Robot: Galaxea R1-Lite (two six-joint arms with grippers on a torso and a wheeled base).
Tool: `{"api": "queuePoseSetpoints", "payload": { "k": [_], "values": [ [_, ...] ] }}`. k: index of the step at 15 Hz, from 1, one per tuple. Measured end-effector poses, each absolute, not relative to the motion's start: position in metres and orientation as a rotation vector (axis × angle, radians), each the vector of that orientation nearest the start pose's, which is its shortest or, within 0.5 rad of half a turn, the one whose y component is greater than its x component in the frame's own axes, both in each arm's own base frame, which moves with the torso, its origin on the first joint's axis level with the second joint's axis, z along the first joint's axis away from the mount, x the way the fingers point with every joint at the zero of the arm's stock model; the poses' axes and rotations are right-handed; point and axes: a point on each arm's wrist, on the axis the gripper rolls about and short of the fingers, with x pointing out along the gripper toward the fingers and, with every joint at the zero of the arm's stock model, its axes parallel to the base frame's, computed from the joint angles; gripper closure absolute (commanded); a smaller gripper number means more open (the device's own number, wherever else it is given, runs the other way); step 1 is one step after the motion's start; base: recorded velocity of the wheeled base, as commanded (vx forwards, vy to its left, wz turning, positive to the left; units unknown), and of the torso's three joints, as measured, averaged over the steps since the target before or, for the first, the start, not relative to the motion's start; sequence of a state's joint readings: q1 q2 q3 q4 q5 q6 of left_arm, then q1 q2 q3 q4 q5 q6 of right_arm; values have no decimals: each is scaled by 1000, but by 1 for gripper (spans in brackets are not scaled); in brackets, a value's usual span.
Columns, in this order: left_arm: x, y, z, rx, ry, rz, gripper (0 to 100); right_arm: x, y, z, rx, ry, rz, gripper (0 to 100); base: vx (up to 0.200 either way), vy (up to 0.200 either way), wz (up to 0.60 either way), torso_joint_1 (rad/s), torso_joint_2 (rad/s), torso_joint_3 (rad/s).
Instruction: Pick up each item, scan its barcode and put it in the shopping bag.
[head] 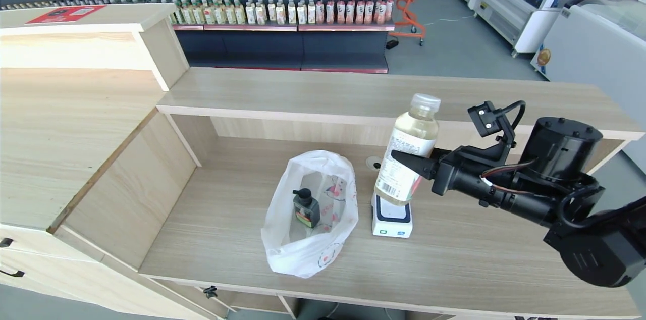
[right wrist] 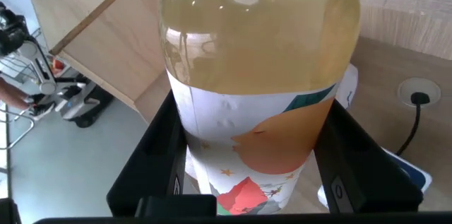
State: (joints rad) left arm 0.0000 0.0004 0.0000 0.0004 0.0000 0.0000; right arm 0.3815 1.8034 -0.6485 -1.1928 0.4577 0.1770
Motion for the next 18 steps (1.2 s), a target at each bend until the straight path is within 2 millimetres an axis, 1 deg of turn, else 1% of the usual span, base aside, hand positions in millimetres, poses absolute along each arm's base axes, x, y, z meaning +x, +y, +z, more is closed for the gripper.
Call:
{"api": "queuePoseSetpoints", "payload": {
  "k": [3,7,10,12,15,18],
  "values": [
    [-23,0,75,-2,1,-1,0,300,125,163,115,12,821,100,0,0,0,0,0,0],
    [-23,0,75,-1,0,0,0,319,127,143,67,38,765,100,0,0,0,0,0,0],
    [-23,0,75,-1,0,0,0,341,133,132,26,23,718,100,0,0,0,0,0,0],
    [-23,0,75,-2,0,0,0,357,140,122,-1,16,718,100,0,0,0,0,0,0],
    [-23,0,75,-1,0,0,0,383,149,93,-92,7,715,100,0,0,0,0,0,0],
    [-23,0,75,-1,0,0,0,396,157,58,-173,1,730,100,0,0,0,0,0,0]
  ]
}}
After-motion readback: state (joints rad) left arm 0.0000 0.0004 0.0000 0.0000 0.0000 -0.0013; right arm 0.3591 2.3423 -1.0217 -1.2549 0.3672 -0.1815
